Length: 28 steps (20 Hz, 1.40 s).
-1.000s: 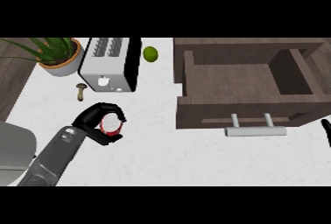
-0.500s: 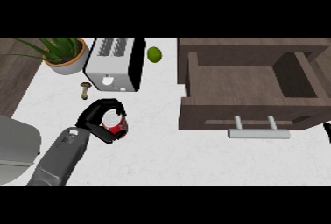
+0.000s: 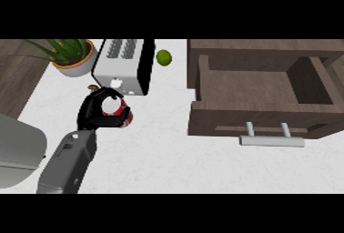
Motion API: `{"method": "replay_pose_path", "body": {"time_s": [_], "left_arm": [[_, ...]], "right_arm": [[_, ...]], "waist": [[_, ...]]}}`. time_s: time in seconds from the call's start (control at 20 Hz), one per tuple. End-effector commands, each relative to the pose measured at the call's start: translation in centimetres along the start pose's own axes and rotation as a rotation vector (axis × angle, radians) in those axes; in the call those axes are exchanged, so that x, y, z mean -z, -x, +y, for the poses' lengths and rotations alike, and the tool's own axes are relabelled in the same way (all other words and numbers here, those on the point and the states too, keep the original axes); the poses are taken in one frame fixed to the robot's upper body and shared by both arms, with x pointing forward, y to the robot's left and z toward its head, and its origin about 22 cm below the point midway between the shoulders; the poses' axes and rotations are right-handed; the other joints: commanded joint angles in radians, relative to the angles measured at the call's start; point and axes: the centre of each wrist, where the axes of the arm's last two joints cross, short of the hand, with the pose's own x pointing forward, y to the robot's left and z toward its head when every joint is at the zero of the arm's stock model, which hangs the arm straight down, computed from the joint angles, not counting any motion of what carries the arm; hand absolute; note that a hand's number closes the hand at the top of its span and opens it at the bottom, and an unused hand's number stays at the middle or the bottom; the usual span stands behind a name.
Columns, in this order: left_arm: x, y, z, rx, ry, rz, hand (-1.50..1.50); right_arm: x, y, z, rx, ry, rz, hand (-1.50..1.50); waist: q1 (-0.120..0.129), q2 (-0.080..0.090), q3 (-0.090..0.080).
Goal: Pick up the can, place it into the drawer and close the drawer
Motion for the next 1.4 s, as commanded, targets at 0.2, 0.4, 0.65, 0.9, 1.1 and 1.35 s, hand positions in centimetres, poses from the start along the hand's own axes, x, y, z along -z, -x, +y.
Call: {"method": "replay_pose_path", "body": {"time_s": [0.2, 0.4, 0.65, 0.9, 1.1, 1.35], "left_arm": [[2.8, -8.2, -6.2, 0.040, 0.010, -0.093, 1.50], [2.5, -12.5, -9.6, 0.038, 0.030, -0.101, 1.50], [3.9, -17.7, -13.1, 0.062, 0.057, -0.103, 1.50], [4.4, -21.1, -16.4, 0.086, 0.097, -0.121, 1.50], [5.4, -22.5, -19.8, 0.111, 0.085, -0.160, 1.50], [6.2, -26.9, -23.2, 0.124, 0.090, -0.155, 1.50]], "right_arm": [[-0.9, -1.2, -0.2, 0.001, 0.007, -0.008, -1.50], [0.0, -2.0, 0.3, 0.005, -0.003, -0.015, -1.50], [2.0, -0.2, -1.2, 0.000, 0.002, -0.020, -1.50], [-0.1, -0.3, -1.1, -0.017, -0.017, -0.027, -1.50], [0.7, 0.7, -1.5, -0.009, -0.021, -0.016, -1.50], [0.2, -0.8, 0.5, 0.020, -0.013, -0.023, -1.50]], "waist": [[-0.008, -0.001, 0.000], [-0.016, 0.006, -0.002], [-0.028, 0.013, -0.002], [-0.040, 0.014, -0.002], [-0.046, 0.017, -0.002], [-0.048, 0.015, -0.002]]}}
